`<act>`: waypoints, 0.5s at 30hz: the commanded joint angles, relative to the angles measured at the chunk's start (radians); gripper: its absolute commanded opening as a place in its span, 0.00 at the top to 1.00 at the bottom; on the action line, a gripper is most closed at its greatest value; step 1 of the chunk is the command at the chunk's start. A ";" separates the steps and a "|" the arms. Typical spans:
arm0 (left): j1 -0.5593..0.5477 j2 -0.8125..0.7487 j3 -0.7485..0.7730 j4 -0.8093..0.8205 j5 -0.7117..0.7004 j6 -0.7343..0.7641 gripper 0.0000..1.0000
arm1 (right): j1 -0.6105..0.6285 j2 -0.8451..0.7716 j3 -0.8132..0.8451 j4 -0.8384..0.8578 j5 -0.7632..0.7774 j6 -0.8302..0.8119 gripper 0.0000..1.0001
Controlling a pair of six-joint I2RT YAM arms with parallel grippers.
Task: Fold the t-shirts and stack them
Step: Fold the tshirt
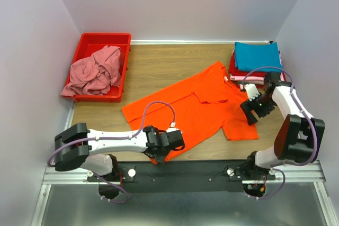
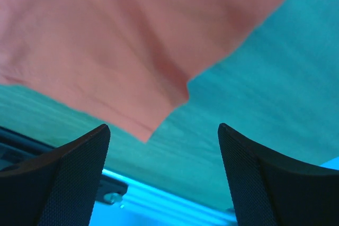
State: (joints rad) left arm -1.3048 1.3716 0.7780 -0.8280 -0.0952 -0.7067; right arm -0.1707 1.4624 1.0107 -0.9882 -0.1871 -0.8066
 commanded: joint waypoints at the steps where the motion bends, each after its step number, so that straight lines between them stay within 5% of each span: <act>1: -0.008 -0.039 0.038 0.046 0.037 0.030 1.00 | -0.070 0.010 -0.035 -0.070 0.089 0.046 0.12; 9: -0.008 -0.084 0.066 0.105 0.077 0.073 1.00 | -0.098 0.157 0.017 -0.182 -0.035 0.096 0.23; 15: 0.001 -0.127 0.066 0.141 0.089 0.090 1.00 | -0.098 0.225 0.019 -0.162 0.043 0.164 0.27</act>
State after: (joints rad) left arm -1.3048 1.2793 0.8268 -0.7315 -0.0402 -0.6430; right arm -0.2638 1.6733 1.0107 -1.1225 -0.1768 -0.7013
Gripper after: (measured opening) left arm 0.007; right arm 0.735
